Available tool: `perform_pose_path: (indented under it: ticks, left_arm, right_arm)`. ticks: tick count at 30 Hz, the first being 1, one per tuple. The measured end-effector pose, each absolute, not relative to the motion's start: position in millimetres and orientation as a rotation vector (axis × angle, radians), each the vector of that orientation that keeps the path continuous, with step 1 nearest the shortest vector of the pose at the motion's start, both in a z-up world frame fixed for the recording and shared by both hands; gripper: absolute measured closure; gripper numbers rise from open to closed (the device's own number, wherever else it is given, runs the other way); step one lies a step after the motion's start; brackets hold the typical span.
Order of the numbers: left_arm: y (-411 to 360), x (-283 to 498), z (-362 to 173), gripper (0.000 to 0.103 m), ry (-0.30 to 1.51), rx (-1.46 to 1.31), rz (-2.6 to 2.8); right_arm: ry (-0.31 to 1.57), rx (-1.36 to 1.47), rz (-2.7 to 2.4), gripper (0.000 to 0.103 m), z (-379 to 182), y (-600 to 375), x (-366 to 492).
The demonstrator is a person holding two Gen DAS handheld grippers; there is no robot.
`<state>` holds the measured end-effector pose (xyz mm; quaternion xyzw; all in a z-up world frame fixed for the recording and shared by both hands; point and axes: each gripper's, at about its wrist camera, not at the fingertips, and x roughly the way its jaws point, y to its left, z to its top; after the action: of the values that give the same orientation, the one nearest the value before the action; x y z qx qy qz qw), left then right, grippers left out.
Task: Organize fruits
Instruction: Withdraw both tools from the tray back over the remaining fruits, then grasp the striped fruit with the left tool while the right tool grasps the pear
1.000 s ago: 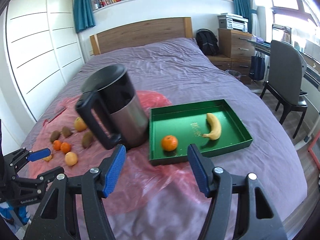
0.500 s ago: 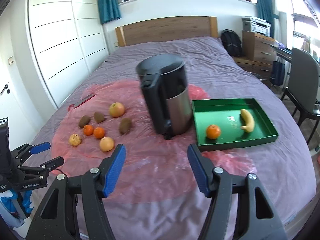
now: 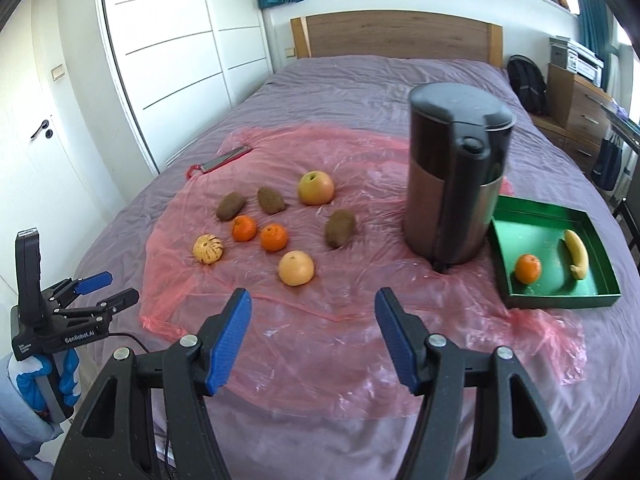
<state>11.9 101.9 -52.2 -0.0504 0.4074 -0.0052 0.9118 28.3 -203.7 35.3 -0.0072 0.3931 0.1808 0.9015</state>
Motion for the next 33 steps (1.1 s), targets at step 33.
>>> perform_pose_path:
  ticks: [33]
  left_arm:
    - [122.1, 159.5, -139.6, 0.028, 0.996, -0.130, 0.038]
  right_arm:
    - [1.057, -0.083, 0.429, 0.021, -103.4, -114.9, 167.5]
